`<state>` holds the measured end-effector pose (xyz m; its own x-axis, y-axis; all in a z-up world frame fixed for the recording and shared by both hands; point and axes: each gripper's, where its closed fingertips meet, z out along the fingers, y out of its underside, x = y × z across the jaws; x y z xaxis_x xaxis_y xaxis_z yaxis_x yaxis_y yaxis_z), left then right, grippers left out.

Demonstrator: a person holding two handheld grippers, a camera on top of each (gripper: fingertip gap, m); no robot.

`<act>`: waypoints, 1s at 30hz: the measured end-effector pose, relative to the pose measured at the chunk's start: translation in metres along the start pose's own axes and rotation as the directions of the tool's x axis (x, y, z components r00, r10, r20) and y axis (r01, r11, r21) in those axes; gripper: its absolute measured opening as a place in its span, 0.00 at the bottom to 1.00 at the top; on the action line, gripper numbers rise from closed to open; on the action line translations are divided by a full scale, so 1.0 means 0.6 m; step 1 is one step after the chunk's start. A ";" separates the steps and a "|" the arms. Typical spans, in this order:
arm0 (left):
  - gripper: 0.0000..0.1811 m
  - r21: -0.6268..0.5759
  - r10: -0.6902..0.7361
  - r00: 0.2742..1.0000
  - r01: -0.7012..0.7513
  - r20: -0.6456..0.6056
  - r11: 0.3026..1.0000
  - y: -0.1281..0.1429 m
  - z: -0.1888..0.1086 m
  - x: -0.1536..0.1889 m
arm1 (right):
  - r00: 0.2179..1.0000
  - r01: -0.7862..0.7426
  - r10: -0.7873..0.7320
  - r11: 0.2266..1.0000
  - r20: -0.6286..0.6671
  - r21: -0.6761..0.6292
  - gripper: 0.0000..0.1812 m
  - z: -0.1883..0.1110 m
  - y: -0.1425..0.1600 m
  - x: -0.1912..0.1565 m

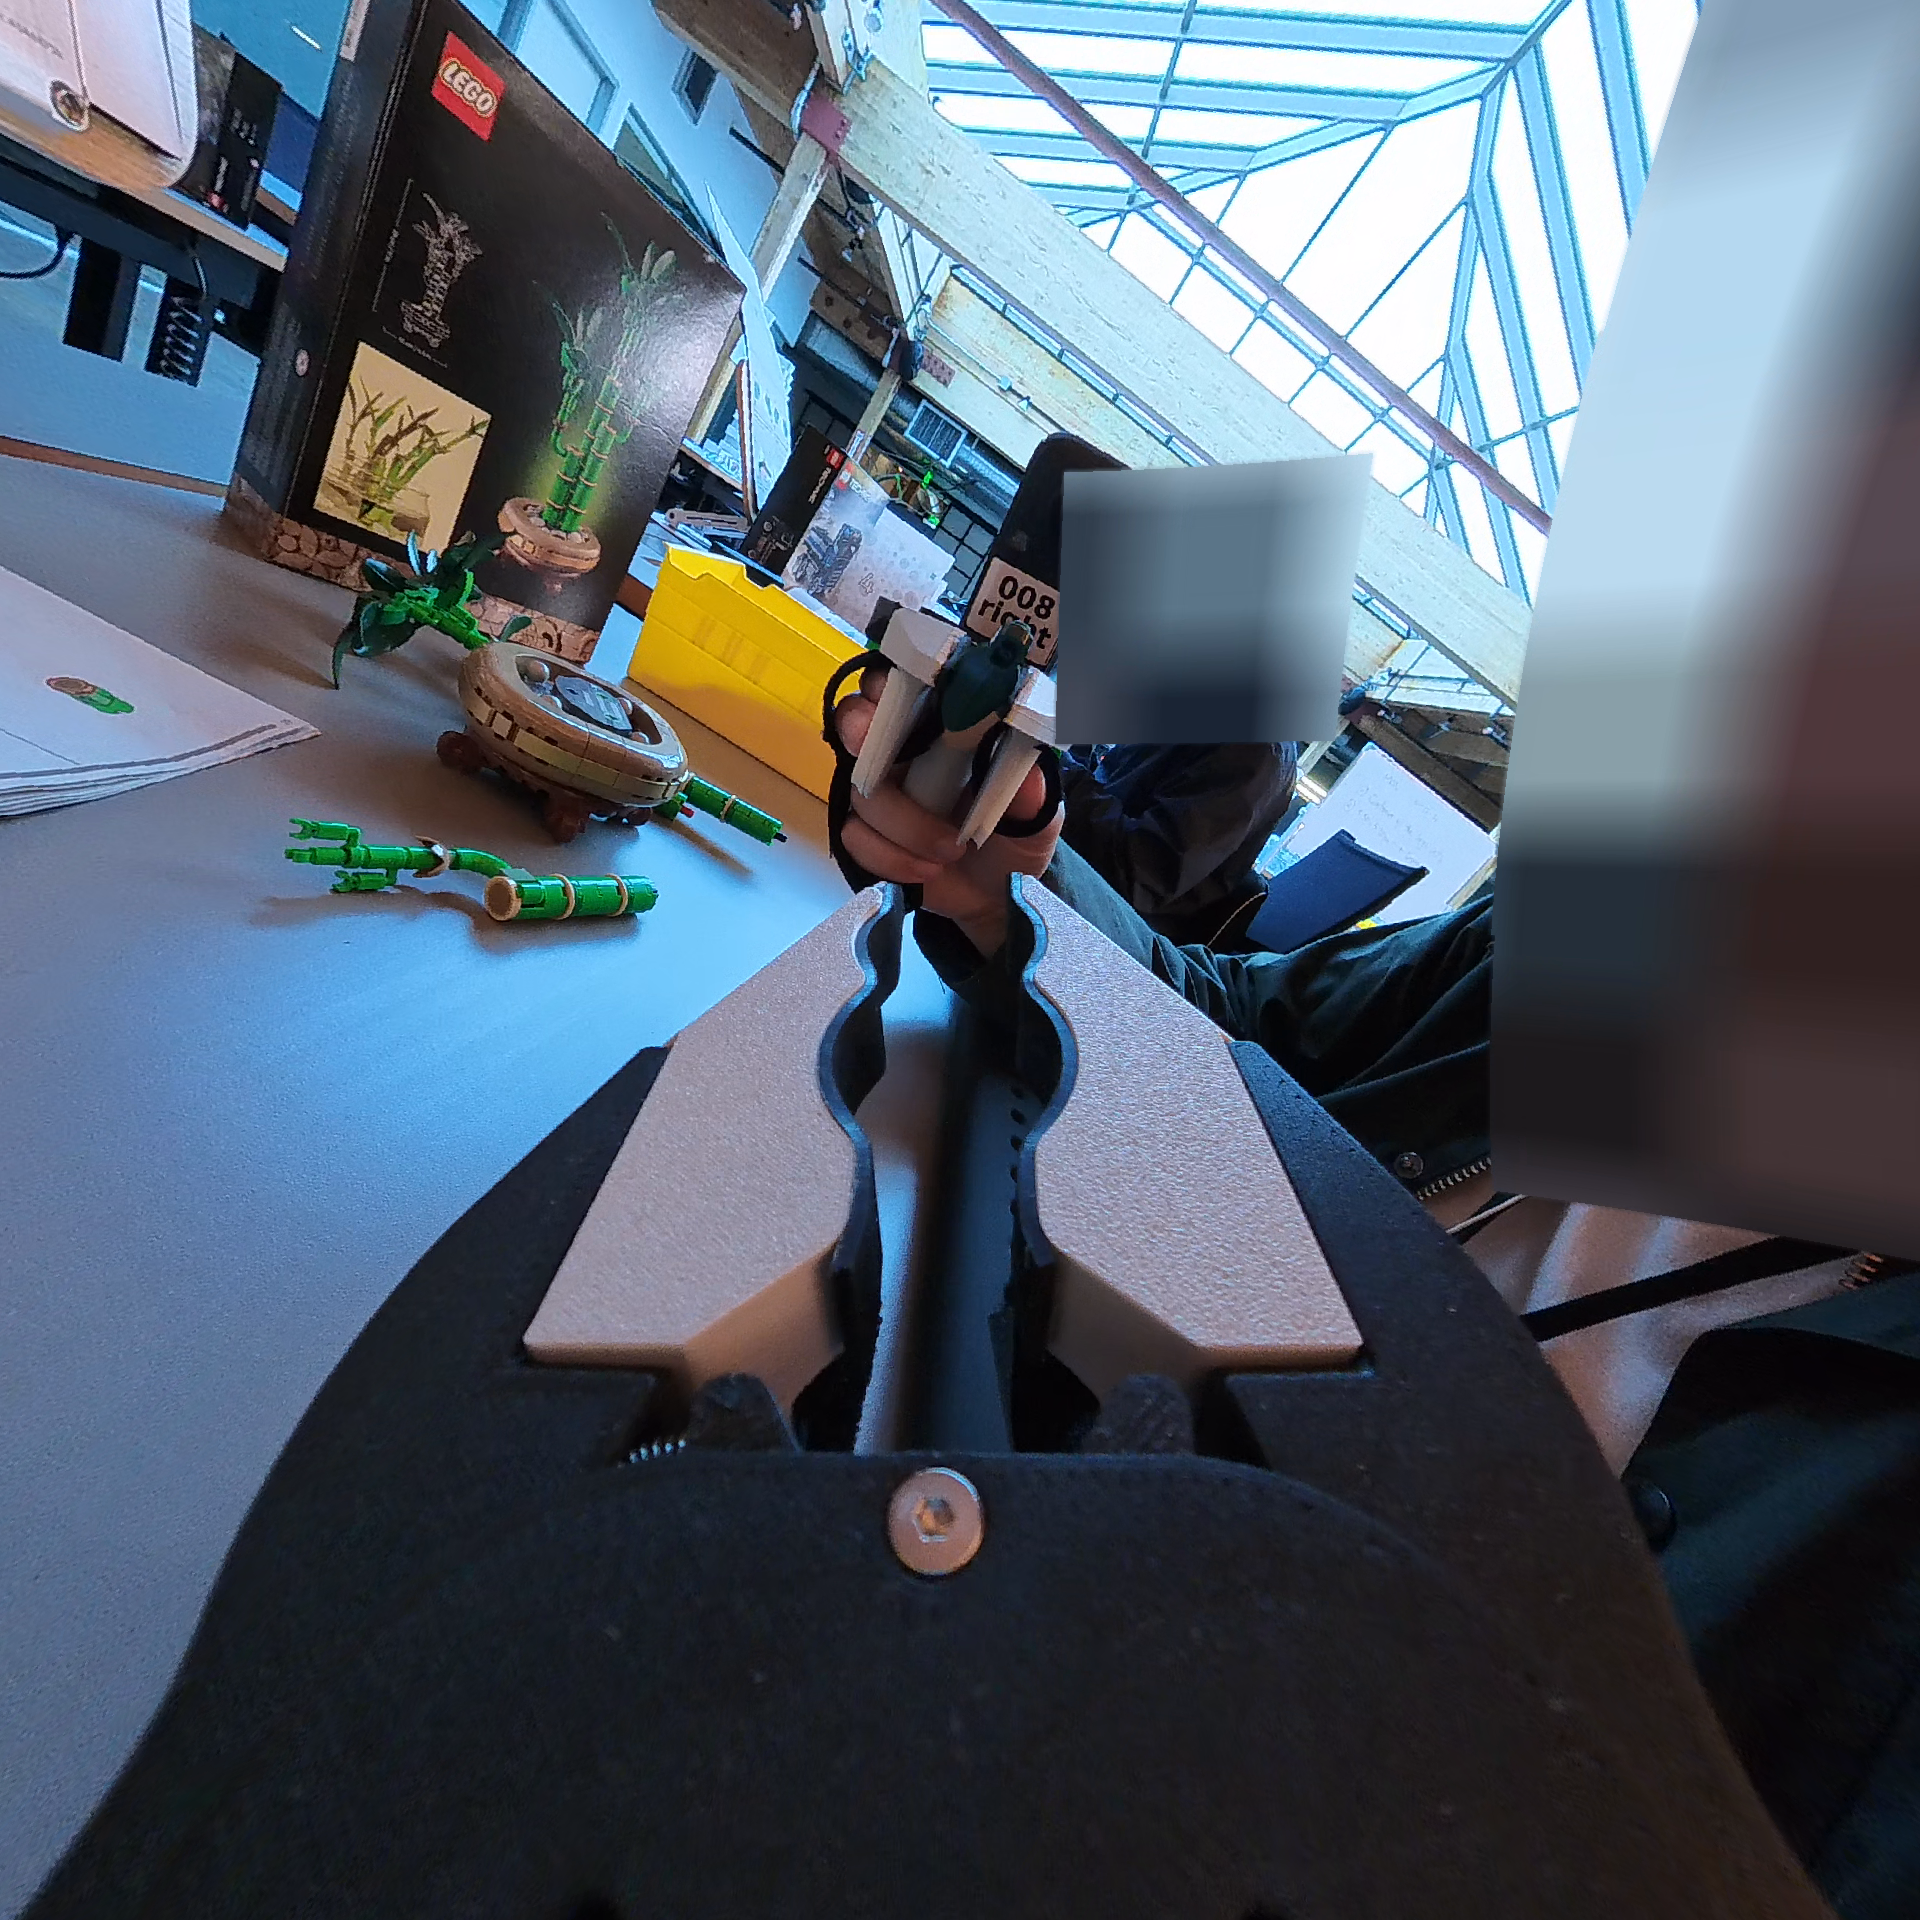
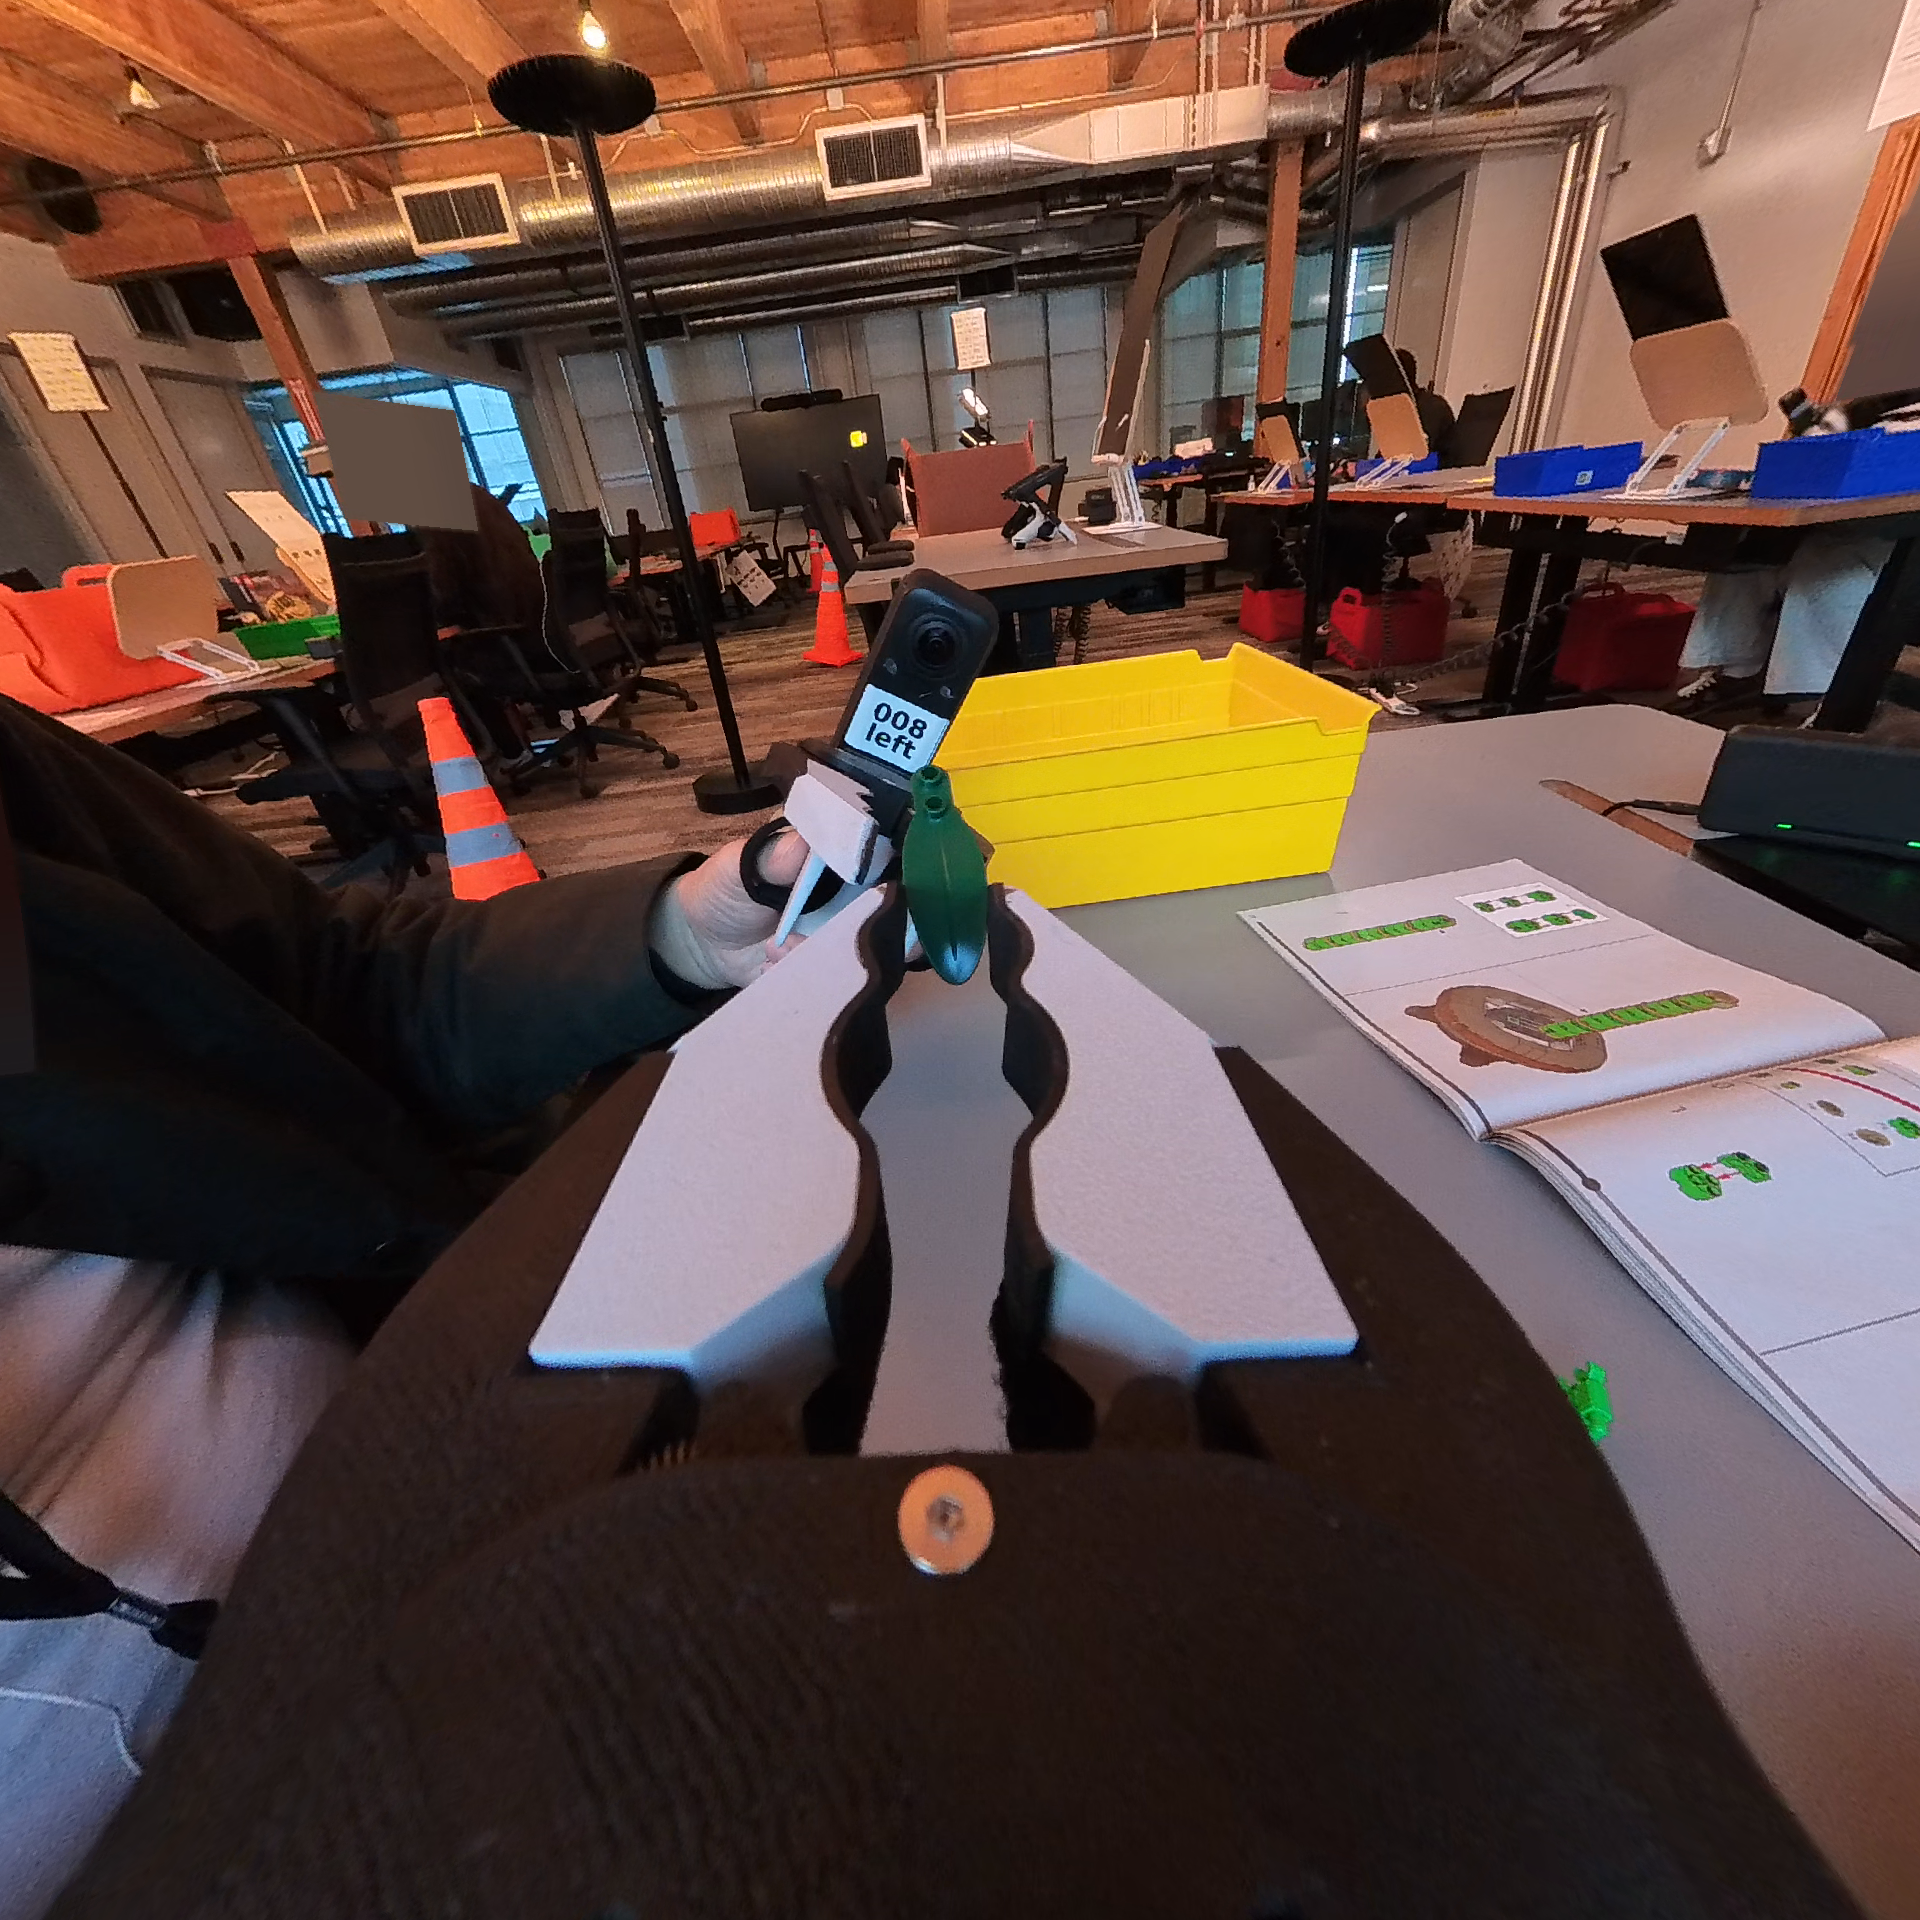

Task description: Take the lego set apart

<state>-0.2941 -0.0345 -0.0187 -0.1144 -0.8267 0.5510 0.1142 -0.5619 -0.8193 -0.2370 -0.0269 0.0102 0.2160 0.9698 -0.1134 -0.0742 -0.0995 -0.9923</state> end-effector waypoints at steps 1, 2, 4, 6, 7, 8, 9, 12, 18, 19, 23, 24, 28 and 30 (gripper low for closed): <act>0.09 0.000 0.000 1.000 0.000 -0.001 1.000 0.000 0.000 0.000 | 1.000 -0.001 0.001 1.000 0.000 0.000 0.07 0.000 0.000 0.000; 0.09 -0.001 0.000 1.000 0.000 -0.001 1.000 0.000 0.000 0.000 | 1.000 -0.004 0.004 1.000 0.002 0.002 0.07 0.000 0.000 0.000; 0.09 -0.002 0.000 1.000 0.000 0.001 1.000 0.001 0.000 0.000 | 1.000 -0.019 0.019 1.000 0.008 0.010 0.07 -0.001 -0.002 -0.001; 0.09 -0.004 0.002 1.000 -0.002 0.001 1.000 0.001 0.000 0.000 | 1.000 -0.019 0.019 1.000 0.003 0.014 0.07 -0.002 -0.003 0.001; 0.09 -0.004 0.003 1.000 -0.003 0.002 1.000 0.001 0.001 0.000 | 1.000 -0.014 0.014 1.000 -0.001 0.014 0.07 -0.002 -0.004 0.002; 0.09 -0.005 0.003 1.000 -0.003 0.003 1.000 0.001 0.001 0.000 | 1.000 -0.007 0.007 1.000 -0.005 0.014 0.07 -0.002 -0.004 0.002; 0.09 -0.006 0.003 1.000 -0.003 0.003 1.000 0.002 0.001 -0.001 | 1.000 -0.002 0.002 1.000 -0.007 0.014 0.07 -0.002 -0.004 0.002; 0.09 -0.008 0.003 1.000 -0.003 0.003 1.000 0.002 0.001 -0.001 | 1.000 0.004 -0.004 1.000 -0.007 0.007 0.07 -0.001 -0.002 0.001; 0.09 -0.009 0.006 1.000 -0.006 0.006 1.000 0.003 0.001 -0.001 | 1.000 0.016 -0.017 1.000 -0.012 -0.003 0.07 0.000 0.001 0.001; 0.09 -0.009 0.006 1.000 -0.006 0.006 1.000 0.003 0.001 -0.001 | 1.000 0.021 -0.021 1.000 -0.014 -0.005 0.07 0.000 0.001 0.002; 0.09 -0.009 0.007 1.000 -0.007 0.007 1.000 0.003 0.001 -0.001 | 0.999 0.047 -0.047 0.999 -0.022 -0.019 0.07 0.002 0.005 0.001; 0.09 -0.010 0.006 1.000 -0.006 0.006 1.000 0.003 0.001 -0.001 | 0.998 0.059 -0.060 0.998 -0.026 -0.024 0.07 0.003 0.006 0.001; 0.09 -0.010 0.007 1.000 -0.007 0.006 1.000 0.003 0.001 -0.001 | 0.993 0.110 -0.112 0.993 -0.038 -0.050 0.07 0.006 0.011 -0.001; 0.09 -0.009 0.006 1.000 -0.006 0.006 1.000 0.003 0.001 0.000 | 0.991 0.128 -0.131 0.990 -0.038 -0.061 0.07 0.008 0.014 -0.003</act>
<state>-0.2932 -0.0354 -0.0202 -0.1079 -0.8303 0.5468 0.1061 -0.5565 -0.8240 -0.2426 -0.0286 0.0022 0.2605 0.9653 0.0155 0.0135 0.0124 -0.9998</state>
